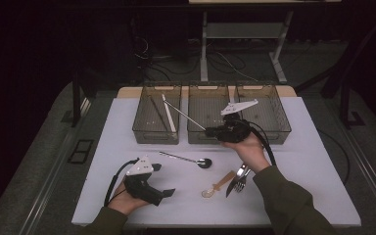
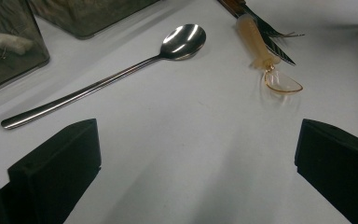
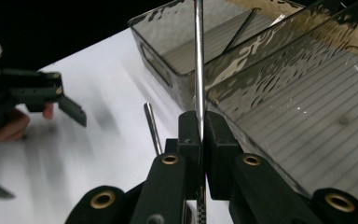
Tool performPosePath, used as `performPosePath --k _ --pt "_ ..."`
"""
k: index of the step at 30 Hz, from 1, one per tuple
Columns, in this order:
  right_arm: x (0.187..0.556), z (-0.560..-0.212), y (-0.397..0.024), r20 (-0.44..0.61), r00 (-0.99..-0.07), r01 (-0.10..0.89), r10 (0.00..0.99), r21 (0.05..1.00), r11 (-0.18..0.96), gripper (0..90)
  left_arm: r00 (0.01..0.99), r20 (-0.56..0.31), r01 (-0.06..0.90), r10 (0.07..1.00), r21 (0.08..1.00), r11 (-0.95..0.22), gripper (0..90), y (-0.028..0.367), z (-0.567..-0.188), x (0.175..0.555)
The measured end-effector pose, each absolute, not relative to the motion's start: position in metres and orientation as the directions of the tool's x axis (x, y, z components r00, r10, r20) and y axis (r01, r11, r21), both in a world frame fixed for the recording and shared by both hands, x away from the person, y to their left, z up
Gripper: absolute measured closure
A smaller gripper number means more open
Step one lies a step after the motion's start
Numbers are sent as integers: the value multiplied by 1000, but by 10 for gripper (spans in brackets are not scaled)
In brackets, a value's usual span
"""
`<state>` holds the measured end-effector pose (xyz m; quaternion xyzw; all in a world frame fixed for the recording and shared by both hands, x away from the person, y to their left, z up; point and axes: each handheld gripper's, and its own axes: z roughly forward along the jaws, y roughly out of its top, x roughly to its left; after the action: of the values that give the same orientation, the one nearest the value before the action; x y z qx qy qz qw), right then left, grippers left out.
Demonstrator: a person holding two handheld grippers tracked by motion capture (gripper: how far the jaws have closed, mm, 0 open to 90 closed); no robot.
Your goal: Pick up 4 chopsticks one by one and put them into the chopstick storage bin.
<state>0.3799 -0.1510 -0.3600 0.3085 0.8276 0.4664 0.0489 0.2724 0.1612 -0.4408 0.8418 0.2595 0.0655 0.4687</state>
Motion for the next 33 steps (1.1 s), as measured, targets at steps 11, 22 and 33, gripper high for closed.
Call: performPosePath --k 11,22,33 --pt "404 -357 -129 218 -781 495 586 788 366 860 859 -136 374 494 825 -423 0 161 -441 273" --pt "429 -353 -104 213 -757 516 618 775 365 859 860 -139 373 491 828 -419 0 161 -440 272" --pt "455 -362 -70 199 -717 558 668 737 380 859 860 -141 373 491 830 -415 0 161 -440 272"
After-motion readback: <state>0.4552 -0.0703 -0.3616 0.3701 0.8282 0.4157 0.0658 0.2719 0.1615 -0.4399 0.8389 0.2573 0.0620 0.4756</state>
